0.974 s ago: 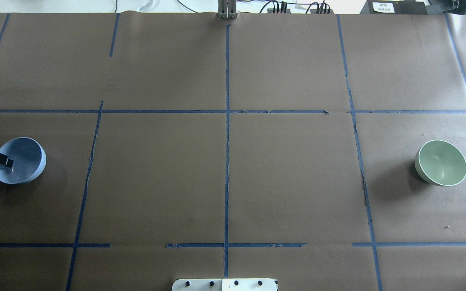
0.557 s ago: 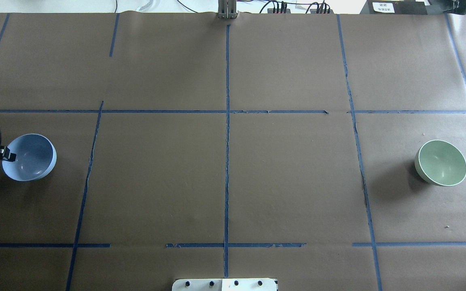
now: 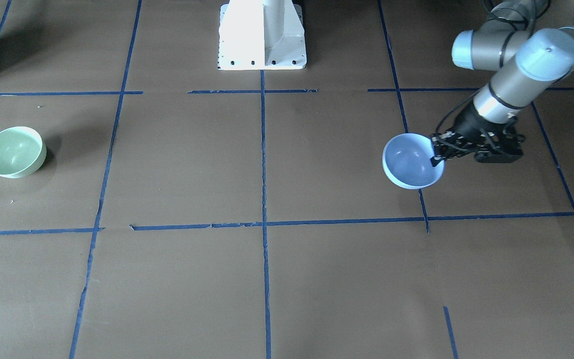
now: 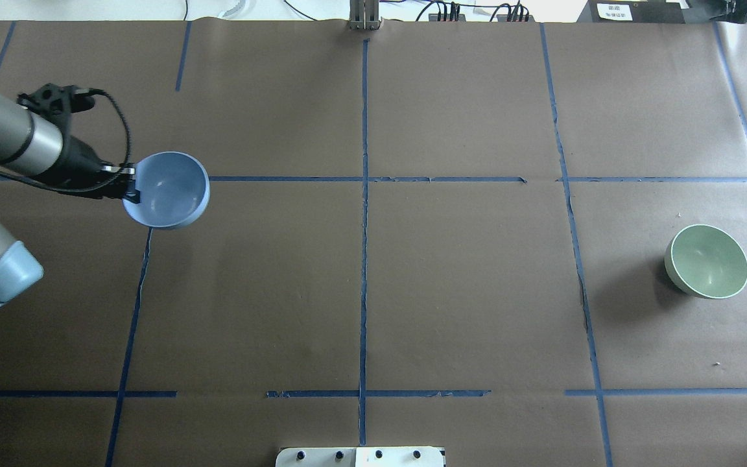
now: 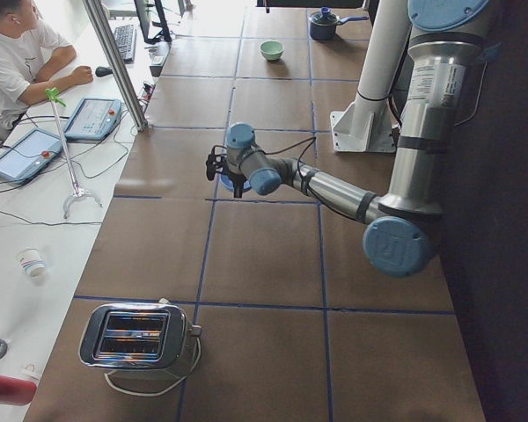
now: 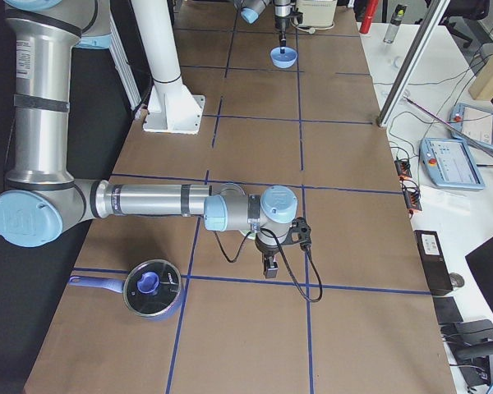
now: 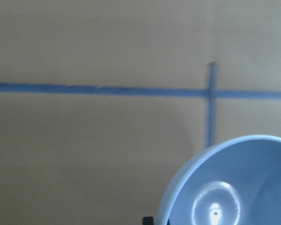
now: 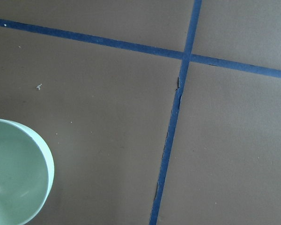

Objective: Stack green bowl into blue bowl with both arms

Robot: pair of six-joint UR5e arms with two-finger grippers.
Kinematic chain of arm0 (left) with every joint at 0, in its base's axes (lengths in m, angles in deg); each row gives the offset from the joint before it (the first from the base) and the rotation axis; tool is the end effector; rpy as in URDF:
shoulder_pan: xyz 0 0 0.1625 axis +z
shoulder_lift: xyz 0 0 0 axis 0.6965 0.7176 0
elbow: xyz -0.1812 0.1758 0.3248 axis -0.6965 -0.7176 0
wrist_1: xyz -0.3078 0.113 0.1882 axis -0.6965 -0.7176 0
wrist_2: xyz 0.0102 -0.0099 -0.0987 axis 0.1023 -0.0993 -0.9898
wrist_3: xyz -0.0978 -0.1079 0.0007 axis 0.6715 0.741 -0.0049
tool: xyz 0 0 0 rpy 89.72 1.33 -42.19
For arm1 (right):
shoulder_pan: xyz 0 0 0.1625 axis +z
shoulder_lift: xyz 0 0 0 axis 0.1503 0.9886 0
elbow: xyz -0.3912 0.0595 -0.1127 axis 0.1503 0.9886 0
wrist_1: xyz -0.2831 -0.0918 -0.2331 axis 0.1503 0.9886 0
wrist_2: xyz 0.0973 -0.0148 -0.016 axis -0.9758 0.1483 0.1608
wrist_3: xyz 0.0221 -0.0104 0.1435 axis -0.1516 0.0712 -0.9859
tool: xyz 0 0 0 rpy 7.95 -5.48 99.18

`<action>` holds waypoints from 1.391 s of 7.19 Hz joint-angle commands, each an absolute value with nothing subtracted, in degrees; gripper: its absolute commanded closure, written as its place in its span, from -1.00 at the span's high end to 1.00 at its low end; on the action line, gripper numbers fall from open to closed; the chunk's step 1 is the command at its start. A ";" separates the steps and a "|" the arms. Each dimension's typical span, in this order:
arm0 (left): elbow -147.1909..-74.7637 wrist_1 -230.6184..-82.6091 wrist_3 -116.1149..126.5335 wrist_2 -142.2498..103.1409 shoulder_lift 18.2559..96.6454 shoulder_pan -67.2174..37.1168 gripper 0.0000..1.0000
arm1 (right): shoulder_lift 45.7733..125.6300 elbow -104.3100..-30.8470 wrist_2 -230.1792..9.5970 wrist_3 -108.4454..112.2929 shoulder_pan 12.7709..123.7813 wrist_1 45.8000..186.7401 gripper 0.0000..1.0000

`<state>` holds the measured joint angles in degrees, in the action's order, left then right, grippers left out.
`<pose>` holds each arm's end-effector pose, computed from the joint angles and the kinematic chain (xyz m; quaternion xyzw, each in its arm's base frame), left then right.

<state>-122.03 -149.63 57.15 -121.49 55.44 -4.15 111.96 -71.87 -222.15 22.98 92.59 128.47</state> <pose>0.3522 -0.4750 0.3846 0.0194 0.4748 -0.0721 0.8769 -0.0133 -0.4147 0.6639 0.0126 -0.3819 -0.0927 0.9195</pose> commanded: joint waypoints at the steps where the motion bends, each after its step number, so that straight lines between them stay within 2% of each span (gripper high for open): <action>1: -121.70 -138.29 69.28 -110.33 68.66 7.96 -0.99 | 111.78 -71.88 -223.75 21.60 91.18 128.38 1.00; 2: -119.61 -138.42 73.67 -107.91 72.53 13.50 -0.99 | 111.70 -71.79 -223.85 21.15 90.48 127.42 1.00; 5: -110.39 -141.91 75.64 -105.86 79.41 17.51 -0.97 | 111.61 -71.96 -223.94 21.06 90.38 126.89 1.00; 10: -109.48 -142.55 73.29 -105.78 78.03 17.08 -0.88 | 111.61 -71.97 -223.94 21.06 90.29 126.89 1.00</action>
